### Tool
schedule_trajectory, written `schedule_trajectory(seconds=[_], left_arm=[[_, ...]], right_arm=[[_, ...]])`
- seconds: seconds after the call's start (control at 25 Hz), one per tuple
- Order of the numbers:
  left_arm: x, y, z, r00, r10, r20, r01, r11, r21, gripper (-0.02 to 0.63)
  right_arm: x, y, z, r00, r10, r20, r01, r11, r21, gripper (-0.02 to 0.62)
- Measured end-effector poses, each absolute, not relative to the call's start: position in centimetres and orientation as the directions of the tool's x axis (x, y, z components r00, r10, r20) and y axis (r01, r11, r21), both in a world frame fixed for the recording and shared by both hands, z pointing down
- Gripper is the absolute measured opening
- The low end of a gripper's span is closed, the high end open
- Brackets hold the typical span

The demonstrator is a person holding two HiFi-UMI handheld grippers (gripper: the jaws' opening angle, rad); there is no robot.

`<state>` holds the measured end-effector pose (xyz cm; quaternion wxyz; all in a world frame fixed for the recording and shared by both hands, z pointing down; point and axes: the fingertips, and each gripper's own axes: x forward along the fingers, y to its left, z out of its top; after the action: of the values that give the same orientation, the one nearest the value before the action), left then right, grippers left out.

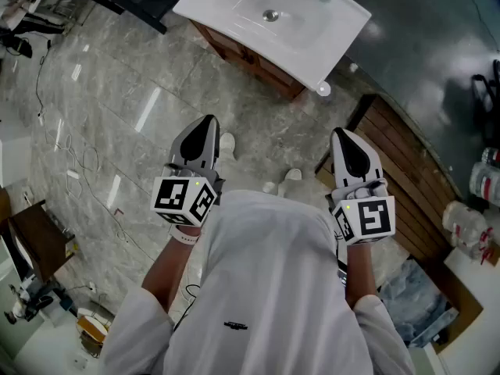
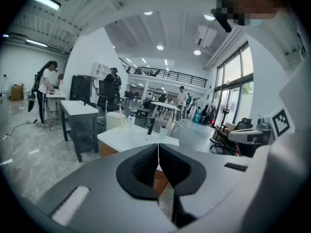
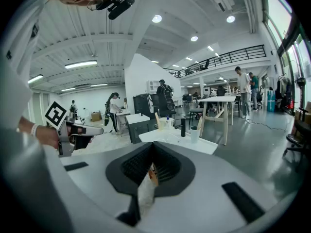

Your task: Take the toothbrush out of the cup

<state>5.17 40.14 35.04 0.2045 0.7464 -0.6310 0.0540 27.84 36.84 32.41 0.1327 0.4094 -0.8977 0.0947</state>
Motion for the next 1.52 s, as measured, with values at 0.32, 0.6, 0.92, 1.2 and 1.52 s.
schedule_trajectory(seconds=[0.32,0.6,0.92,1.2,1.52], left_arm=[[-3.1,42.0,32.1,0.298,-0.901,0.314,-0.953,-0.262,0.153,0.009],[-10.7,44.1,29.8,0.367,-0.878,0.307,-0.93,-0.342,0.134,0.006],[-11.9,45.1,30.8,0.454,-0.831,0.322,-0.89,-0.41,0.197,0.006],[-15.2,43.2,31.8,0.515,-0.793,0.326,-0.857,-0.464,0.225,0.006],[-16.9,37.7,32.4,0.559,-0.761,0.329,-0.829,-0.51,0.229,0.006]], right_arm=[[20.4,41.1,32.1,-0.538,-0.779,0.321,-0.836,0.541,-0.089,0.006],[12.8,44.7,30.7,-0.477,-0.829,0.293,-0.879,0.453,-0.149,0.008],[10.1,45.6,29.9,-0.42,-0.863,0.282,-0.908,0.397,-0.136,0.008],[6.9,43.6,30.3,-0.382,-0.88,0.281,-0.924,0.36,-0.126,0.008],[4.7,39.2,30.4,-0.344,-0.892,0.292,-0.939,0.326,-0.109,0.008]])
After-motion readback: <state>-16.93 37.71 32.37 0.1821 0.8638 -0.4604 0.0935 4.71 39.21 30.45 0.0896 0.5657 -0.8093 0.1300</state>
